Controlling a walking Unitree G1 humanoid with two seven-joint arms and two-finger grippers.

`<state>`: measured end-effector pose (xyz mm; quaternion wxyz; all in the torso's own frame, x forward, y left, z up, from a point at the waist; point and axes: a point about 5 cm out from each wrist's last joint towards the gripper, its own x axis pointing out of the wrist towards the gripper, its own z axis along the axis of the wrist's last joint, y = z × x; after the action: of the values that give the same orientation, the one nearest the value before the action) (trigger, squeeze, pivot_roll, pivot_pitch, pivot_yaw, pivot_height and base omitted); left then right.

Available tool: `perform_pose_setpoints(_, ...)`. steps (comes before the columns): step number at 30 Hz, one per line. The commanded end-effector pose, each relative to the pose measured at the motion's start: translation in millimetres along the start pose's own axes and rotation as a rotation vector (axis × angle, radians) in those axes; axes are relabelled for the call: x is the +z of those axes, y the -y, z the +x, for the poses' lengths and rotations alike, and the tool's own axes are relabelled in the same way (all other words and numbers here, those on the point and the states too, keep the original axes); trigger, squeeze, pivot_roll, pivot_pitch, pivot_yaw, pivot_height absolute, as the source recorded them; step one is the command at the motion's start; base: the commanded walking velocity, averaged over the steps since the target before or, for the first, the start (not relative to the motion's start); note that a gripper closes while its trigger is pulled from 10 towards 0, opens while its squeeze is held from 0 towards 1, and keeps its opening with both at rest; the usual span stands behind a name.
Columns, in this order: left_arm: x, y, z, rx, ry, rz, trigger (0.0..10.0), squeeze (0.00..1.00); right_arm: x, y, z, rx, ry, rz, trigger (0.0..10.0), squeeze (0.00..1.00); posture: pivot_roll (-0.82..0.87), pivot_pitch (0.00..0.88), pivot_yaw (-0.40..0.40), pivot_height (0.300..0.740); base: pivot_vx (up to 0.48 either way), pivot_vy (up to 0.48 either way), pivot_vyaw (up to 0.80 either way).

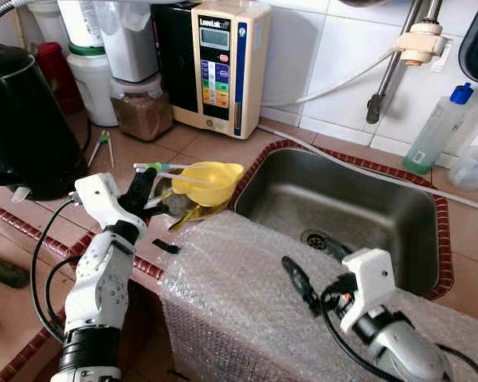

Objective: Kitchen organization

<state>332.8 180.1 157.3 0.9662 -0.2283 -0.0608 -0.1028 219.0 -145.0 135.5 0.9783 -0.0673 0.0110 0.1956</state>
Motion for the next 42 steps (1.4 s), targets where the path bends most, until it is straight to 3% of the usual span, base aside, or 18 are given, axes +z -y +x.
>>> perform_pose_setpoints(1, 15.6, 13.9, 8.0, -0.078, 0.044, -0.002, 0.0, 0.00, -0.4, 0.9, 0.6, -0.010, 0.003, -0.028, 10.0, 0.00, 0.08, 0.000, -0.016, 0.740, 0.000, 0.000, 0.00)
perform_pose_setpoints(6, 20.5, 16.9, 9.2, -0.082, 0.060, 0.023, 0.0, 0.00, -2.1, 1.6, -0.5, -0.002, -0.001, -0.058, 10.0, 0.00, 0.07, 0.000, -0.018, 0.740, 0.000, 0.000, 0.00)
perform_pose_setpoints(8, 19.6, 13.8, 6.3, -0.078, 0.054, 0.069, 0.0, 0.00, -4.4, 3.8, -2.7, -0.023, -0.024, -0.053, 10.0, 0.00, 0.07, 0.000, -0.019, 0.740, 0.000, 0.000, 0.00)
perform_pose_setpoints(12, 14.9, 7.9, 2.3, -0.063, 0.029, 0.072, 0.0, 0.00, -8.9, 6.6, -4.6, -0.036, -0.038, -0.062, 10.0, 0.00, 0.07, 0.000, -0.020, 0.740, 0.000, 0.000, 0.00)
perform_pose_setpoints(15, 8.7, 1.2, -1.6, -0.042, 0.011, 0.118, 0.0, 0.00, -10.4, 7.7, -5.3, -0.032, -0.040, -0.067, 10.0, 0.00, 0.07, 0.000, -0.021, 0.740, 0.000, 0.000, 0.00)
perform_pose_setpoints(27, -7.3, -20.0, -1.5, 0.152, 0.003, 0.128, 0.0, 0.00, -10.8, 2.8, -6.7, -0.023, -0.041, -0.084, 10.0, 0.00, 0.06, 0.000, -0.019, 0.740, 0.000, 0.000, 0.00)
perform_pose_setpoints(36, 0.0, -32.5, -2.4, 0.265, 0.060, 0.191, 0.0, 0.00, -12.5, 2.6, -8.6, -0.042, -0.043, -0.095, 10.0, 0.00, 0.06, 0.000, -0.018, 0.740, 0.000, 0.000, 0.00)
perform_pose_setpoints(42, 3.8, -28.3, 0.6, 0.258, 0.086, 0.176, 0.0, 0.00, -13.3, 2.2, -7.4, -0.041, -0.040, -0.106, 10.0, 0.00, 0.06, 0.000, -0.020, 0.740, 0.000, 0.000, 0.00)
